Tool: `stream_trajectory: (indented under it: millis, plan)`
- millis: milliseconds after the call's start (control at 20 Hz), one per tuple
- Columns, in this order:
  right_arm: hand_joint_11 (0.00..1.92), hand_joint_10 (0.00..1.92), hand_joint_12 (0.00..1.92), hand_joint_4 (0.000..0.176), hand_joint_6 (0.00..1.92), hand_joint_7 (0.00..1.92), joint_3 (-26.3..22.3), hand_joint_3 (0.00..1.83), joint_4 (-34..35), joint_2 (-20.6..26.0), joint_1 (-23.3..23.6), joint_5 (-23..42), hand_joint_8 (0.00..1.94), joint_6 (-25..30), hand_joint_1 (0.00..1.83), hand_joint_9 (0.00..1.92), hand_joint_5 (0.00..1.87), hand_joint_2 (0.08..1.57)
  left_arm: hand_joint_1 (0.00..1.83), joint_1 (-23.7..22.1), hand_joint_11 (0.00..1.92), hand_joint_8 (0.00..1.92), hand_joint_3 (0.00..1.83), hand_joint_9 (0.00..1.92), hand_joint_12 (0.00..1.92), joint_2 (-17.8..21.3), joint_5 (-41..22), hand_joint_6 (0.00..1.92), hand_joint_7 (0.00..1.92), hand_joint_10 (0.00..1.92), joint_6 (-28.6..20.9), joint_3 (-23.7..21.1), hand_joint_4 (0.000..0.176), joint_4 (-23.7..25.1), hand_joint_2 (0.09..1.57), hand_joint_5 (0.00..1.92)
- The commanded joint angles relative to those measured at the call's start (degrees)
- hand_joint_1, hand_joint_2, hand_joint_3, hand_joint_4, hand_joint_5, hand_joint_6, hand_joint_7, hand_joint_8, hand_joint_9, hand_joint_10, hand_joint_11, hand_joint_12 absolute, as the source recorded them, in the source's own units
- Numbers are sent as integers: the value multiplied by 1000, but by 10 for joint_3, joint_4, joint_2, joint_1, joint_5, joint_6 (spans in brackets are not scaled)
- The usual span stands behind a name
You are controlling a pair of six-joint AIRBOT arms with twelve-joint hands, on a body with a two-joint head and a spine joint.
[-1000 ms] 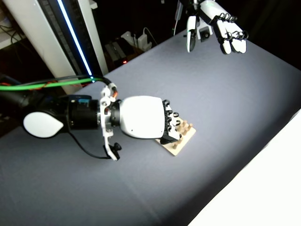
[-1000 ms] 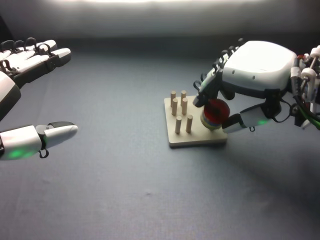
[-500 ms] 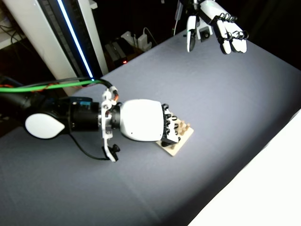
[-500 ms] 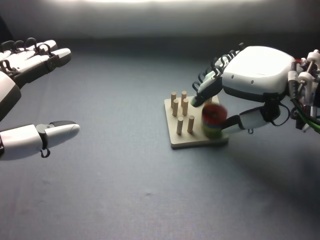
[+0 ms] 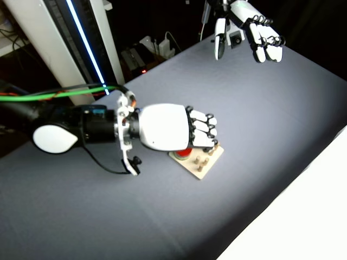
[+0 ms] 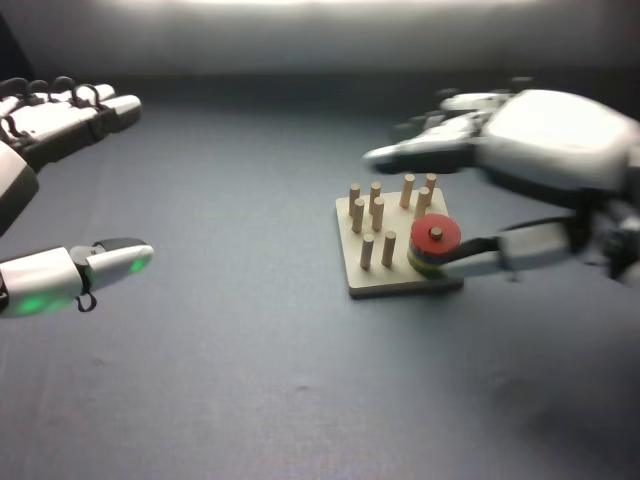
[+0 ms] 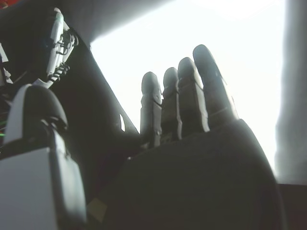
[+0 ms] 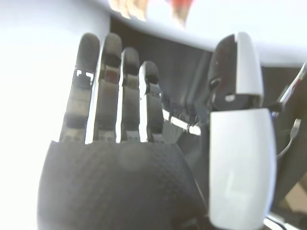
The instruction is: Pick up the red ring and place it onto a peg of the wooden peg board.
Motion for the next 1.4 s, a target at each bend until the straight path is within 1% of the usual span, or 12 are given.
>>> stream_trajectory:
  millis: [0, 250, 400, 450, 500, 600, 850, 900, 950, 1100, 1200, 1350]
  plan:
    - [248, 4, 824, 0, 3, 521, -9, 1, 39, 16, -13, 120, 7, 2, 831, 554, 453, 1047, 803, -4, 0, 1, 7, 199, 631, 0, -87, 0, 234, 1, -4, -1, 0, 11, 1111, 299]
    - [256, 5, 782, 3, 0, 534, -45, 0, 128, 69, -110, 276, 1, 21, 761, 572, 449, 1182, 763, 7, 0, 1, 16, 187, 444, 7, -130, 1, 245, 2, -32, -8, 0, 18, 1260, 300]
    - [336, 14, 712, 0, 0, 602, -56, 5, 154, 71, -152, 328, 1, 16, 608, 663, 441, 1330, 440, 19, 0, 0, 0, 167, 561, 6, -153, 0, 175, 3, -39, -9, 0, 16, 1279, 59]
    - [345, 17, 710, 0, 0, 599, -73, 3, 178, 78, -180, 362, 0, 1, 646, 693, 408, 1354, 271, 22, 0, 0, 10, 144, 562, 9, -168, 0, 137, 0, -39, -13, 85, 20, 1328, 1]
    - [366, 13, 729, 0, 1, 596, -90, 0, 198, 92, -206, 399, 0, -7, 675, 692, 407, 1348, 108, 22, 0, 0, 13, 94, 445, 15, -182, 0, 71, 0, -39, -18, 116, 26, 1367, 0]
    - [456, 19, 740, 0, 3, 652, -111, 0, 236, 120, -252, 481, 5, -9, 745, 764, 422, 1341, 10, 22, 0, 10, 1, 73, 194, 26, -216, 27, 39, 4, -39, -25, 15, 31, 1356, 107]
    - [492, 5, 637, 0, 3, 503, -138, 1, 243, 146, -274, 560, 2, -51, 818, 682, 269, 1405, 216, 0, 0, 3, 0, 106, 146, 38, -223, 9, 132, 1, -28, -28, 54, 40, 1310, 357]
    - [477, 1, 676, 0, 1, 527, -139, 1, 242, 146, -274, 560, 1, -51, 856, 679, 328, 1383, 236, 0, 0, 0, 0, 126, 265, 36, -223, 1, 127, 0, -28, -28, 46, 41, 1322, 202]
    - [550, 5, 638, 0, 1, 561, -140, 0, 241, 146, -274, 560, 1, -51, 792, 733, 326, 1374, 194, 0, 0, 0, 4, 179, 490, 33, -223, 1, 175, 0, -27, -28, 4, 41, 1300, 106]
    - [437, 4, 866, 0, 1, 614, -143, 1, 254, 146, -300, 558, 1, -50, 839, 775, 462, 1349, 89, 7, 0, 7, 2, 261, 682, 31, -223, 12, 259, 10, -21, -29, 0, 36, 1299, 163]
    - [409, 0, 818, 0, 1, 588, -143, 4, 260, 146, -307, 550, 0, -46, 802, 732, 432, 1410, 180, 8, 0, 4, 0, 126, 258, 31, -222, 1, 170, 8, -20, -31, 67, 34, 1190, 145]
    - [471, 0, 545, 0, 1, 560, -139, 1, 261, 140, -307, 531, 0, -45, 848, 663, 448, 1383, 317, 10, 0, 2, 0, 5, 5, 27, -223, 1, 34, 0, -22, -28, 73, 31, 1152, 70]
